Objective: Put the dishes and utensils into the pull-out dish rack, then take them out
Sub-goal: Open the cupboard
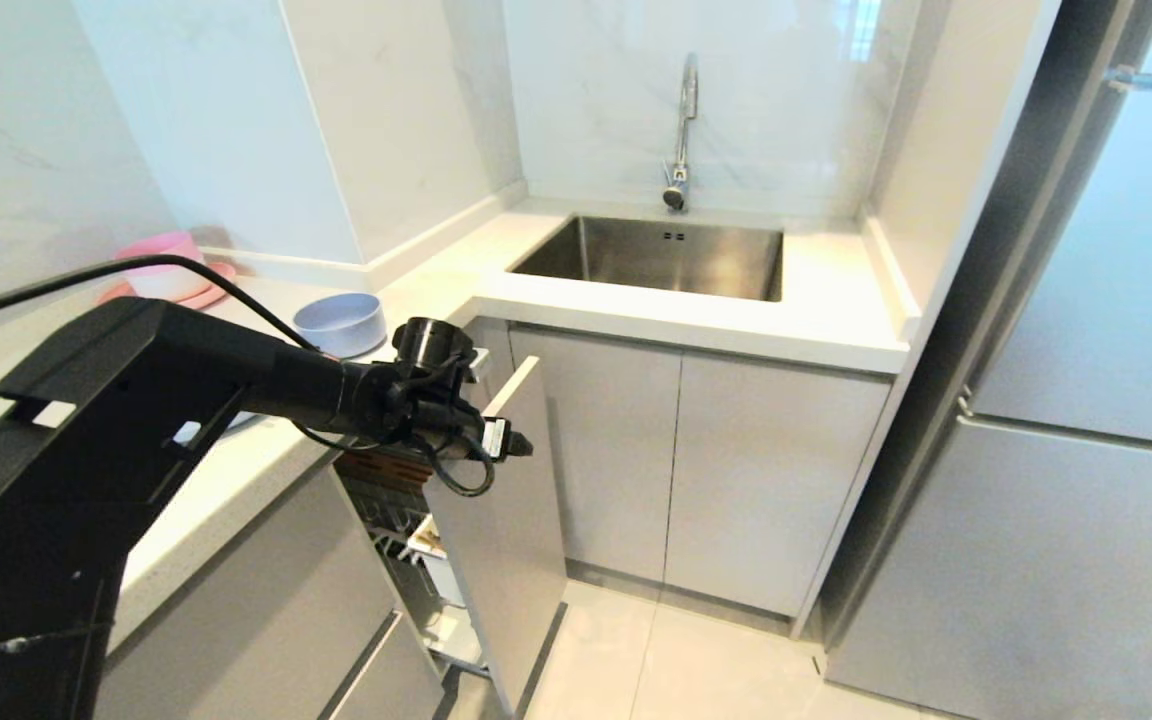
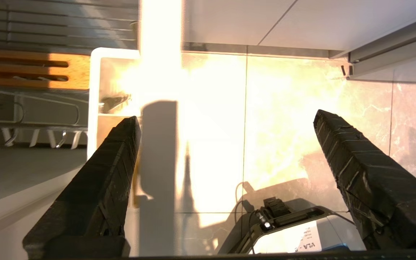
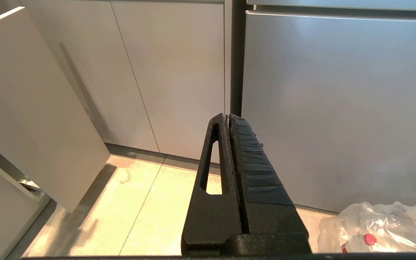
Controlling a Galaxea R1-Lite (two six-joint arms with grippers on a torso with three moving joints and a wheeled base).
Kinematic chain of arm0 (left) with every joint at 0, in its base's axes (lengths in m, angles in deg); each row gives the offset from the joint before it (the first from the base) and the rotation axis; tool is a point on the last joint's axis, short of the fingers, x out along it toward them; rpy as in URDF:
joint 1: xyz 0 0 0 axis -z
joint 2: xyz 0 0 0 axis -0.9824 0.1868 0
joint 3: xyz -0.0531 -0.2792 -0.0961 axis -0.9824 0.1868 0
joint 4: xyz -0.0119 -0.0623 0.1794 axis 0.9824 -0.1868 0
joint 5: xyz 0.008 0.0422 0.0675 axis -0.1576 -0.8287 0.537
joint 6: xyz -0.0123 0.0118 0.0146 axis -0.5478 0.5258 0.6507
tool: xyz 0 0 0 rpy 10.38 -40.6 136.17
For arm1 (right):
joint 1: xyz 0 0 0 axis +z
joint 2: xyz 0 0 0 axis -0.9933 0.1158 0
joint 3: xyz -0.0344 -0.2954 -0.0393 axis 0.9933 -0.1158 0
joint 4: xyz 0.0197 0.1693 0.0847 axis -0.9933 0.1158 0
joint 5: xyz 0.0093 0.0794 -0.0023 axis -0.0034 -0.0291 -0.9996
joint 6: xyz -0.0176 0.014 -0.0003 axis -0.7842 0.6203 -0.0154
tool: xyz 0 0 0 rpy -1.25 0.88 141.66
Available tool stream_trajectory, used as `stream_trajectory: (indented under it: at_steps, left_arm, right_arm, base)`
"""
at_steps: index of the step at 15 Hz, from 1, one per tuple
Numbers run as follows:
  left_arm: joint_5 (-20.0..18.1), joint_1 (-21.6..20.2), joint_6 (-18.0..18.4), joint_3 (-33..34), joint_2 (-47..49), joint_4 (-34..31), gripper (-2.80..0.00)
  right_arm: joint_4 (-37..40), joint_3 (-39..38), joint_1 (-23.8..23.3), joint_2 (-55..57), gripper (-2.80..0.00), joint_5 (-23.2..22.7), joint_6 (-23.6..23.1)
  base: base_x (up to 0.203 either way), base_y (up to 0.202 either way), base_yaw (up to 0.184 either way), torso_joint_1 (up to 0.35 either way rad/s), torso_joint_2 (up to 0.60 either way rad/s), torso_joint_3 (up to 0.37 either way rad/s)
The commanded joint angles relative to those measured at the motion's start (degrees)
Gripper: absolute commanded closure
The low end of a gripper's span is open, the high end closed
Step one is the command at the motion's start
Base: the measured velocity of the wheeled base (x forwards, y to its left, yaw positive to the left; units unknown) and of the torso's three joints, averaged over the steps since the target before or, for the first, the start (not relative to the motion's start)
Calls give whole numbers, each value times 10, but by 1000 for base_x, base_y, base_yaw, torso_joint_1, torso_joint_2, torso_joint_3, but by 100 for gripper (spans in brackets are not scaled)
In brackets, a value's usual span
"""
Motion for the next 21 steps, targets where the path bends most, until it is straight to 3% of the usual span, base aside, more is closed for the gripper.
stream_trajectory:
  at_steps: [1, 12, 21]
  left_arm:
    - [0, 6, -3, 0, -1, 0, -280]
    - [1, 75, -34, -2, 0, 0, -280]
    - [6, 158, -58, -14, 17, 1, -280]
  right_arm:
    - [0, 0, 0, 0, 0, 0, 0]
    - [0, 0, 0, 0, 0, 0, 0]
    - [0, 0, 0, 0, 0, 0, 0]
  base:
    - [0, 0, 0, 0, 0, 0]
    - [0, 0, 0, 0, 0, 0]
    - [0, 0, 0, 0, 0, 0]
